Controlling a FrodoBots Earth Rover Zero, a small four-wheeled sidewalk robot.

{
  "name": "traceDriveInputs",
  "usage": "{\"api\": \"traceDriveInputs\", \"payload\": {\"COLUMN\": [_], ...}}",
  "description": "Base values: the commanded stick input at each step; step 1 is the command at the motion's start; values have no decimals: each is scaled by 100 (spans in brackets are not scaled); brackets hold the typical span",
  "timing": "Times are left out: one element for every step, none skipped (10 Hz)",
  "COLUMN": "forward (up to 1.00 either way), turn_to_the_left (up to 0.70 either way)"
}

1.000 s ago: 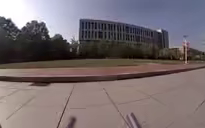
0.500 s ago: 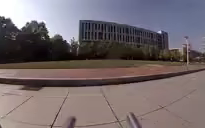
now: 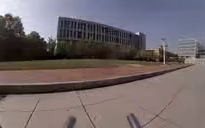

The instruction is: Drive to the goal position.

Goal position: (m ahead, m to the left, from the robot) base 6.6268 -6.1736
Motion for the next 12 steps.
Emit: {"api": "traceDriveInputs", "payload": {"forward": [70, 70, 70, 70, 70, 70, 70, 70, 70, 70, 70, 70], "turn_to_the_left": [-35, -35, -35, -35, -35, -35, -35, -35, -35, -35, -35, -35]}}
